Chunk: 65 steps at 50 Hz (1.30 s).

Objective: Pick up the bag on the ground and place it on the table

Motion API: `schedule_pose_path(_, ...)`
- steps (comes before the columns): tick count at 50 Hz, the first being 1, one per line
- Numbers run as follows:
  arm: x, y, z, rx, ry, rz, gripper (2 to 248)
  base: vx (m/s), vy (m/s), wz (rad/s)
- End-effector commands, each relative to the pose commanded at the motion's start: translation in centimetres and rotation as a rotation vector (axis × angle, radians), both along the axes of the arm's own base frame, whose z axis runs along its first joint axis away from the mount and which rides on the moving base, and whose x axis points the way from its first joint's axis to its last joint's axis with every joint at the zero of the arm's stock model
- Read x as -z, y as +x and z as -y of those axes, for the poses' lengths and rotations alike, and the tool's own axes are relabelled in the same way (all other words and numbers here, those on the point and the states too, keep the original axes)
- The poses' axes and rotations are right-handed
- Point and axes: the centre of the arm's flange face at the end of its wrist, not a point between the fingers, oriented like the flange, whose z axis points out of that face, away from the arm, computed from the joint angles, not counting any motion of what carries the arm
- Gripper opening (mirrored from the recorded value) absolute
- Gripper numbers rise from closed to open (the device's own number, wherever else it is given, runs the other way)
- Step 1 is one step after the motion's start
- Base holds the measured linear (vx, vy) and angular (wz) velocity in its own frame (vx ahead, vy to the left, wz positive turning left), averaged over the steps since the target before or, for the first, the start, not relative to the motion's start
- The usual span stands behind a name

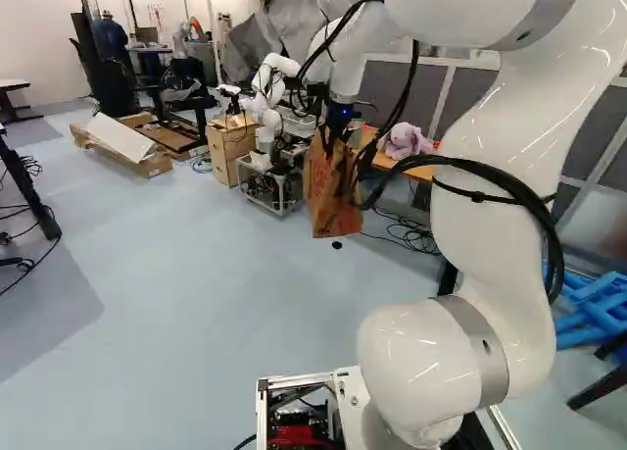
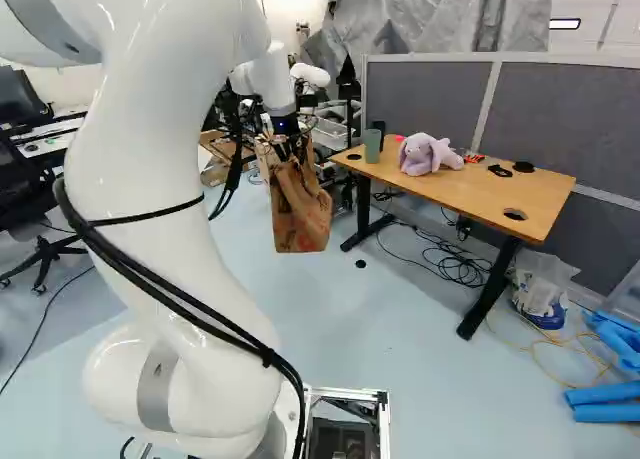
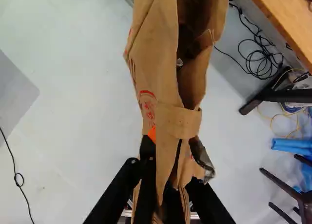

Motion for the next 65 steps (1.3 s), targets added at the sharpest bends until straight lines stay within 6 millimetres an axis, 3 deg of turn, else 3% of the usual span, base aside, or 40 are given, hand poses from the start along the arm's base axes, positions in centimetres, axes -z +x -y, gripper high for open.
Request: schedule_pose_path(65,-8.6,-0.1,0.2,0.003,0.002,0.051,21,0.0,0.0,0.0)
